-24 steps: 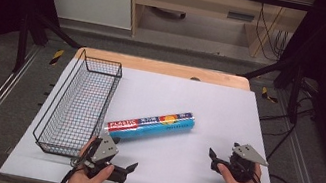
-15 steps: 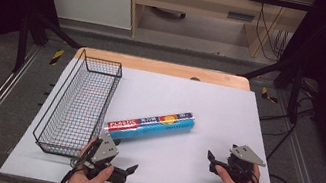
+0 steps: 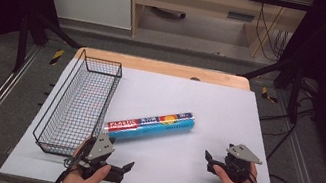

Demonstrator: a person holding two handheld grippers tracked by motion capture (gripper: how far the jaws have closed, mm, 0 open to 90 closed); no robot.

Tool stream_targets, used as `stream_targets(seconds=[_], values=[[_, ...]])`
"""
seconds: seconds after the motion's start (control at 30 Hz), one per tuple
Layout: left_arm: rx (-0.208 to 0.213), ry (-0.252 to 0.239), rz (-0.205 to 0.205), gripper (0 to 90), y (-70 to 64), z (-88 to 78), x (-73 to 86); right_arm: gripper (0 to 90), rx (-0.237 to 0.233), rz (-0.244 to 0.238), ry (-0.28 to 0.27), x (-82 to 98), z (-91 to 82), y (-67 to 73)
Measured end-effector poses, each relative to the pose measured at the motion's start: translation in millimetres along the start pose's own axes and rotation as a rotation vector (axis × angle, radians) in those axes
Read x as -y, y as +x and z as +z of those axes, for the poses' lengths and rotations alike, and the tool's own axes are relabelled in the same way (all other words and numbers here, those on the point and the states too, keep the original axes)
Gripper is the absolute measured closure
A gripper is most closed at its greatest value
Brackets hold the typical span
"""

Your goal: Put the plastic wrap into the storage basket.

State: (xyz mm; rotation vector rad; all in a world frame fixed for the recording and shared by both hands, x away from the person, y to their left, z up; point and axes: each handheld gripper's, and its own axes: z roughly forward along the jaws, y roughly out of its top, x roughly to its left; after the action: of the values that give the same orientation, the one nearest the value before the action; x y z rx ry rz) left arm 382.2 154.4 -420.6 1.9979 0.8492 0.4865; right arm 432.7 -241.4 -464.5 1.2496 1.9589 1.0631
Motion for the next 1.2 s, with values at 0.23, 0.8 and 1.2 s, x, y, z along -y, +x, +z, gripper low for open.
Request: stream_targets(seconds=[0.23,0.8,1.2], values=[[0.010,-0.008,0.087,5.4,-2.3,-1.5,-33.3,10.3,-0.001,-0.016,0.009,-0.2,2.5,2.8],[-0.017,0.212,0.282,5.7,33.2,70.2,-89.6,10.3,-0.042,-0.008,-0.021,0.0,-6.7,3.3],[0.096,0.266,0.231,5.7,53.7,105.1,-84.5,9.6,-0.079,-0.026,-0.066,-2.6,-14.7,7.0]])
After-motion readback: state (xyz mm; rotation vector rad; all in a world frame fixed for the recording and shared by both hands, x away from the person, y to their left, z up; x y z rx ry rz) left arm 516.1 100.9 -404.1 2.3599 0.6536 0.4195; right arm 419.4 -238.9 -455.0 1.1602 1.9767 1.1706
